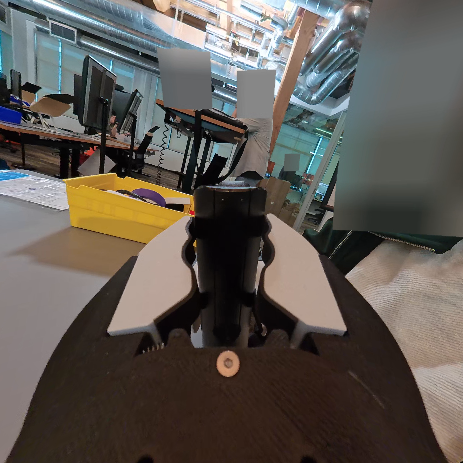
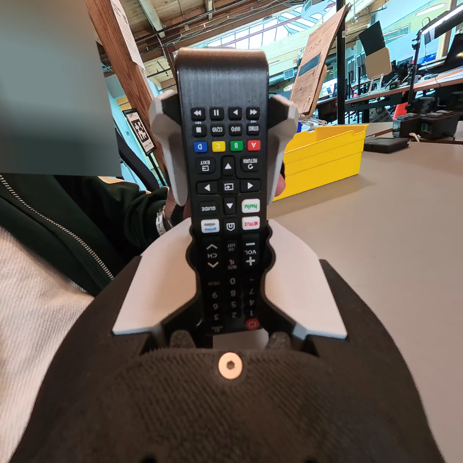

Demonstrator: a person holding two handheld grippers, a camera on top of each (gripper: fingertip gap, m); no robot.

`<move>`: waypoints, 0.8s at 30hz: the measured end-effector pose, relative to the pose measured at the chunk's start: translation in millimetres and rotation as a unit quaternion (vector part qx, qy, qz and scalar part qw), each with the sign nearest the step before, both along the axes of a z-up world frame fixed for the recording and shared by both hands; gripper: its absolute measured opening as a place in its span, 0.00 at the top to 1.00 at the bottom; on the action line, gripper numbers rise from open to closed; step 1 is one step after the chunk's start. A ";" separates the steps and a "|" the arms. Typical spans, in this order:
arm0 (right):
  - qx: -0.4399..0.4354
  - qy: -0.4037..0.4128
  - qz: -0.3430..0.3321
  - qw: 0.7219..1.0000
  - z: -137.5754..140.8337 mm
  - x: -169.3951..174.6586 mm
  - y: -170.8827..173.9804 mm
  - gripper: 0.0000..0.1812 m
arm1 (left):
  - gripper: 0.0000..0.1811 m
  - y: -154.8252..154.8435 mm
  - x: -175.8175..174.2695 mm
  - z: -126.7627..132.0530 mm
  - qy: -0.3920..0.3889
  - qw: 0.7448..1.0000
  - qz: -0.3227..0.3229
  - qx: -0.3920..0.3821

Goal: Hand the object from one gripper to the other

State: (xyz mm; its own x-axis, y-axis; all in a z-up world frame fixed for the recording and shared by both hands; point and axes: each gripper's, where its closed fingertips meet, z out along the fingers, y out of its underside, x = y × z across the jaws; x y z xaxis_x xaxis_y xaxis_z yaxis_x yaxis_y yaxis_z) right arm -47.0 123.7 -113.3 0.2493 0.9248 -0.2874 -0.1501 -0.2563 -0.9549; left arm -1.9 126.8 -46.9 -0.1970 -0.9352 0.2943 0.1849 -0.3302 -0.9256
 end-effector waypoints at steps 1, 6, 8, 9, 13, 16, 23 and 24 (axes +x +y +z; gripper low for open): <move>-0.001 0.002 0.000 1.000 0.4 -0.1 0.1 0.72 | 0.71 0.2 -0.2 0.1 0.001 1.000 0.001 0.000; -0.023 0.026 -0.030 0.999 1.7 8.1 12.6 0.51 | 0.72 2.8 -1.8 -0.1 0.011 0.999 0.022 0.024; -0.025 0.034 -0.048 0.998 3.5 15.4 19.2 0.44 | 0.72 4.7 -4.0 1.2 0.010 0.999 0.026 0.027; -0.021 0.032 -0.057 0.998 3.5 19.2 22.2 0.42 | 0.71 6.3 -5.3 1.4 0.011 0.999 0.027 0.026; 0.010 -0.009 -0.086 0.996 -2.7 33.2 31.2 0.38 | 0.71 15.4 -11.6 -1.1 0.019 0.999 0.037 0.024; 0.025 -0.029 -0.102 0.994 -5.9 41.3 36.4 0.37 | 0.71 23.4 -16.6 -4.4 0.026 0.998 0.046 0.023; 0.009 -0.010 -0.105 0.994 -4.4 46.4 39.9 0.38 | 0.72 34.0 -24.6 -4.5 0.020 0.998 0.055 0.012; 0.010 -0.009 -0.105 0.994 -4.2 46.4 39.6 0.39 | 0.72 34.7 -25.2 -4.7 0.020 0.998 0.055 0.011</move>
